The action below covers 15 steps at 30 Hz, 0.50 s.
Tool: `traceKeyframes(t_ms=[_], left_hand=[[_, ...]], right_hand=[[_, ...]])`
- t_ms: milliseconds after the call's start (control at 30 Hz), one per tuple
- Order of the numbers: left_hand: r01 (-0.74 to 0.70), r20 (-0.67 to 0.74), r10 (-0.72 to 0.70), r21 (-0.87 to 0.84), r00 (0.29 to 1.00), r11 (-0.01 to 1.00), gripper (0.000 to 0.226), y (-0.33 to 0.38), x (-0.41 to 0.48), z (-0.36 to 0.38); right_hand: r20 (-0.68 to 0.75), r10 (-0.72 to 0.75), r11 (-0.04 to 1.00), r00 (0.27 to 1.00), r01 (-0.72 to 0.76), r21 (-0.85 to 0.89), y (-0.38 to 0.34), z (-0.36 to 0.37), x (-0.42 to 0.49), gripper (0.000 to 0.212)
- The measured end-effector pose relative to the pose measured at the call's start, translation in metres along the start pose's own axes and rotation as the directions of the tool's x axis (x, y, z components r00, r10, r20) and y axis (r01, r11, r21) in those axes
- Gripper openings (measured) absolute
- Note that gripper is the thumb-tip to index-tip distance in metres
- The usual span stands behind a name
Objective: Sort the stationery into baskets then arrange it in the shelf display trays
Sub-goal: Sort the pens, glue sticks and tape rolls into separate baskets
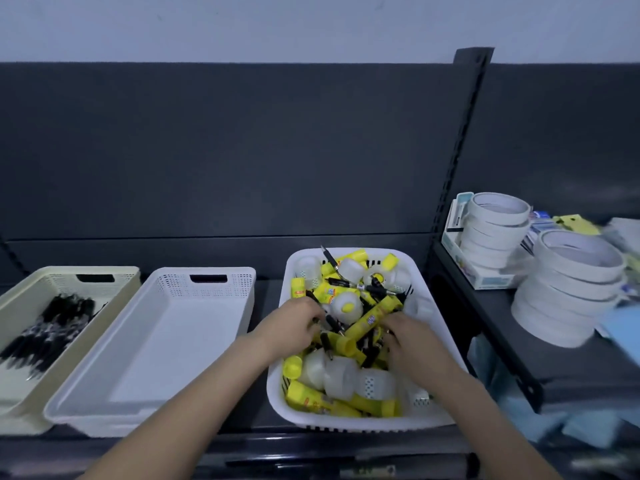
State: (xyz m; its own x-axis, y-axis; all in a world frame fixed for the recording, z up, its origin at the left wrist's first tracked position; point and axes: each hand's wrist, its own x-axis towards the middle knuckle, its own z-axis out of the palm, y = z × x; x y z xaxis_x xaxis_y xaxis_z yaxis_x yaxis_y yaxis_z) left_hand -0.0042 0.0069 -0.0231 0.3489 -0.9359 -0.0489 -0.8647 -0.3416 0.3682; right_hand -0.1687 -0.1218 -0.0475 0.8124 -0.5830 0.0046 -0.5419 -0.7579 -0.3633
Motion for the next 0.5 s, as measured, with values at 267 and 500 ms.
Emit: traceKeyframes(t_ms=[267, 500], left_hand=[[-0.198, 0.351, 0.216, -0.087, 0.911, 0.976, 0.02, 0.011, 0.025, -0.002], [-0.175, 0.517, 0.068, 0.161, 0.853, 0.971, 0.028, 0.017, 0.043, 0.004]], right_hand=[[0.159, -0.136, 0.914, 0.978, 0.186, -0.36, 0.001, -0.005, 0.047, 0.032], [0.178, -0.091, 0.874, 0.98, 0.164, -0.457, 0.003, -0.008, 0.044, 0.025]])
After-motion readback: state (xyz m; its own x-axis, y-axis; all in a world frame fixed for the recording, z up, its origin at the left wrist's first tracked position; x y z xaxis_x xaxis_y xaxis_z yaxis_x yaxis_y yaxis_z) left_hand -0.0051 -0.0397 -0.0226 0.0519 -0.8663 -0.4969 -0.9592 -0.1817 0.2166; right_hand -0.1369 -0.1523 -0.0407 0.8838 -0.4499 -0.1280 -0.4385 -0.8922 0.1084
